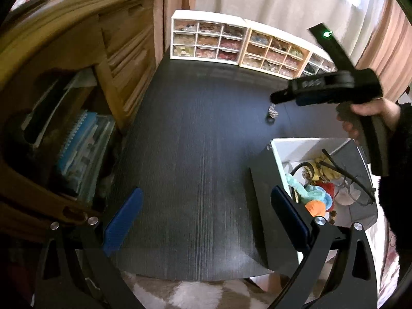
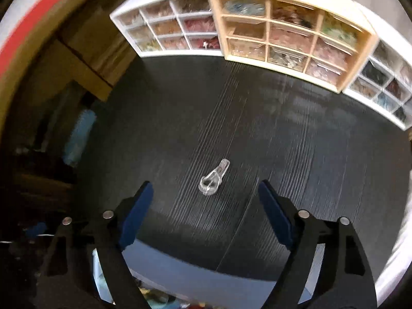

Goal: Organize jewelry
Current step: 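Grasp clear crystal charm from table with right tool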

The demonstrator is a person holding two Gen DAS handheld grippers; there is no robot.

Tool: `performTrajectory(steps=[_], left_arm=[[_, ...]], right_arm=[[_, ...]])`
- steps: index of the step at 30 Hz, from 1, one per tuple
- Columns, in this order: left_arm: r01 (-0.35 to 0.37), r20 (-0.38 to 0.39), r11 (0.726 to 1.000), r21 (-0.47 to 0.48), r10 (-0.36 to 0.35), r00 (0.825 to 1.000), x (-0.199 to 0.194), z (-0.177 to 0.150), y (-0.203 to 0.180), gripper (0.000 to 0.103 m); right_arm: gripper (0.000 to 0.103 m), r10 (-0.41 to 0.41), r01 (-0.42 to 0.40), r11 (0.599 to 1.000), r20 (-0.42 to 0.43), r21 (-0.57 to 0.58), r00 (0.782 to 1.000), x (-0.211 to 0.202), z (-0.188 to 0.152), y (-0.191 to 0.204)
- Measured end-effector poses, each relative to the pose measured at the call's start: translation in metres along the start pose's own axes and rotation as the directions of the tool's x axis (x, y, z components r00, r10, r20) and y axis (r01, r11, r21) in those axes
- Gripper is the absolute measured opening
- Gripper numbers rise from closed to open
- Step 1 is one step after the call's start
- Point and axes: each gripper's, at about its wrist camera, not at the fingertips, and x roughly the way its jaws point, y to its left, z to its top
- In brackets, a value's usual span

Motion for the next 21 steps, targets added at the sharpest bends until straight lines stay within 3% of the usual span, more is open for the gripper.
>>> performTrajectory(steps=[2,4,8,11,14,17,21], left_arm=[[0.003,0.002,1.0,-0.014,-0.003,1.0,0.0,-0.001,0.005,0.099],[0.004,-0.001,1.0,-0.025,-0.004,1.0,0.001,-0.003,0.01,0.099],[0.019,0.003,0.999,-0.043,-0.018,1.0,-0.002,-0.005,0.015,0.099],[0.027,0.016,0.998,-0.048,-0.026,1.0,-0.006,-0.006,0.015,0.099],[0.031,0.019,0.998,-0.047,-0.03,0.999,-0.007,-0.007,0.015,0.099],[0.033,0.016,0.998,-0.044,-0.033,0.999,-0.008,-0.008,0.014,0.099],[0.037,0.017,0.999,-0.033,-0.036,0.999,-0.011,-0.01,0.011,0.099]], right_arm=[[0.074,-0.024,0.024,1.0,-0.022,0.009,0.999,0.007,-0.002,0.006],[0.063,-0.048,0.048,0.999,-0.035,0.005,0.998,0.013,-0.002,0.013],[0.061,-0.08,0.081,0.997,-0.044,0.021,0.996,0.022,-0.003,0.015],[0.049,-0.079,0.083,0.995,-0.067,0.063,0.995,0.029,-0.001,0.012],[0.047,-0.071,0.077,0.993,-0.061,0.09,0.996,0.03,-0.004,0.008],[0.043,-0.09,0.095,0.992,-0.063,0.081,0.994,0.029,-0.005,0.01],[0.031,-0.165,0.166,0.986,-0.052,0.005,0.985,0.03,-0.01,0.019]])
